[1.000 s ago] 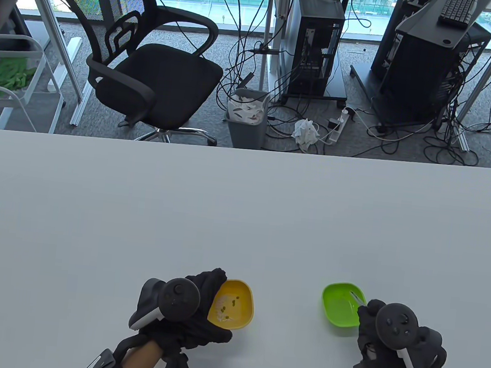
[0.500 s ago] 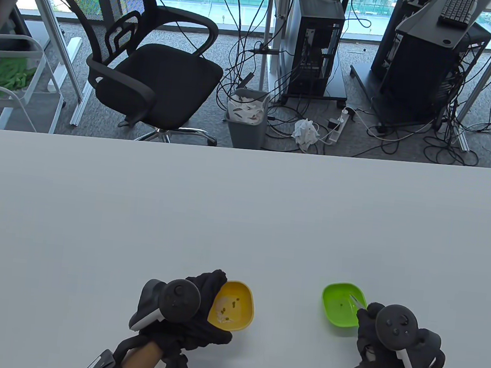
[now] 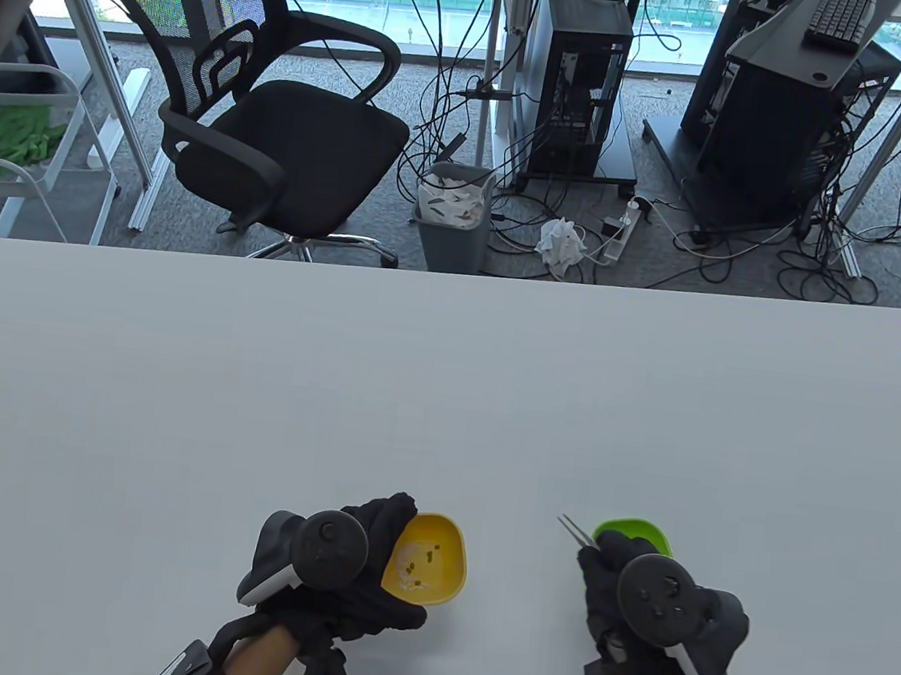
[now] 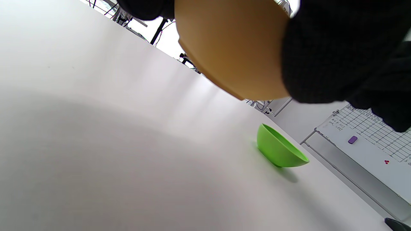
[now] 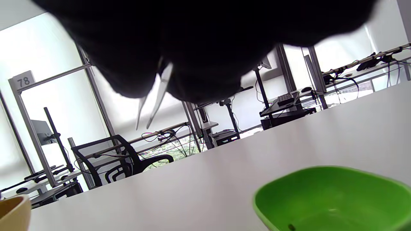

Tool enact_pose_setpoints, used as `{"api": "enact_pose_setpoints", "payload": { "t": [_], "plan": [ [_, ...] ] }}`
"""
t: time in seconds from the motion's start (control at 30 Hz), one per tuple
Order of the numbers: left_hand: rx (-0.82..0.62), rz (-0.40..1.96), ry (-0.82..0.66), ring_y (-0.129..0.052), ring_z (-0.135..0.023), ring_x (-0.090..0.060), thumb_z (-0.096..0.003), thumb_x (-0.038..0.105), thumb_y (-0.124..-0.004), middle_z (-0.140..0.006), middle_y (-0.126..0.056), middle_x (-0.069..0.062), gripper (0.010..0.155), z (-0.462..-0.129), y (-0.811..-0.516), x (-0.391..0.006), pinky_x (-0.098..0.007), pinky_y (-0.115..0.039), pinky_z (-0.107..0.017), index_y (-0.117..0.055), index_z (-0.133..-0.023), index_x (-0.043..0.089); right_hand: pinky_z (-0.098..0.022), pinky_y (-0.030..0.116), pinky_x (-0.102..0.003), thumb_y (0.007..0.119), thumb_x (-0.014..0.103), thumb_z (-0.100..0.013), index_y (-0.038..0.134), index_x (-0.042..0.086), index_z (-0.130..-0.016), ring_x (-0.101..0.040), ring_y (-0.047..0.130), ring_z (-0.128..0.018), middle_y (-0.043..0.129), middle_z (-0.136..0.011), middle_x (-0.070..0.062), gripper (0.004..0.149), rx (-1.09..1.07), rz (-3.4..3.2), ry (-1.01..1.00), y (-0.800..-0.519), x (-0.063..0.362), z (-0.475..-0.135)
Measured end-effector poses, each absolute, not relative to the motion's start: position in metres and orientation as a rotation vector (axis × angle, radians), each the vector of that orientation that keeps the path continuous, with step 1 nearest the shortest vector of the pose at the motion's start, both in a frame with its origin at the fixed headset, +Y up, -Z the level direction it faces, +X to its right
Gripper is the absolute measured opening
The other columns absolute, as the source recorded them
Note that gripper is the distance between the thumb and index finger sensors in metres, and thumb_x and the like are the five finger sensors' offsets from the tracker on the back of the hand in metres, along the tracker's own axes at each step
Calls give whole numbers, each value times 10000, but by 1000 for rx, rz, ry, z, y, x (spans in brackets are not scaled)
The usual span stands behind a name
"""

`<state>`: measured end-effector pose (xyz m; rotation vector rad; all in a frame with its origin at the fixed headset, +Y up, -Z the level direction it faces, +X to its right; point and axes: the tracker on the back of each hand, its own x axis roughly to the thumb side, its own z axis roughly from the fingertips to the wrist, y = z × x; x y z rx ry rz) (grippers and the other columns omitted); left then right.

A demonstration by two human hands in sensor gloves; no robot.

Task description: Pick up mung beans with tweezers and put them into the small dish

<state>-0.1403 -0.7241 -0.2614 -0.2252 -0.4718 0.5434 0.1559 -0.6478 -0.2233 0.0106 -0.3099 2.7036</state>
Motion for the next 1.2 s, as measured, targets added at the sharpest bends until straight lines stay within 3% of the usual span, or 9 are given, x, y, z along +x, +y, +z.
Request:
{"api": "enact_pose_setpoints", "payload": {
  "t": [0.13,0.27,1.2],
  "plan": [
    [-230,542,-469,-571,-962,-405,-302,652,-998,-1159,-409,-166,1232,-261,-725,-141,-621,-464,-753,-290,-1134,83,-189,864,-301,907,326,-459,966,65,-713,-114,936,-261,981,-542,-157,369,229,2732,-209,-642,92,-226],
    [-227,541,-467,-570,-963,-406,-299,652,-999,-1160,-408,-168,1236,-261,-724,-141,-622,-463,-753,-289,-1134,81,-188,864,-303,913,323,-456,970,66,-707,-115,936,-259,981,-539,-160,363,330,2799,-122,-659,54,-225],
    [-238,501,-476,-568,-963,-407,-297,653,-1002,-1160,-404,-168,1238,-260,-724,-136,-625,-459,-754,-290,-1134,81,-179,864,-301,914,320,-454,985,73,-685,-112,936,-248,988,-523,-154,345,413,2951,-55,-676,32,-216]
  ]
}}
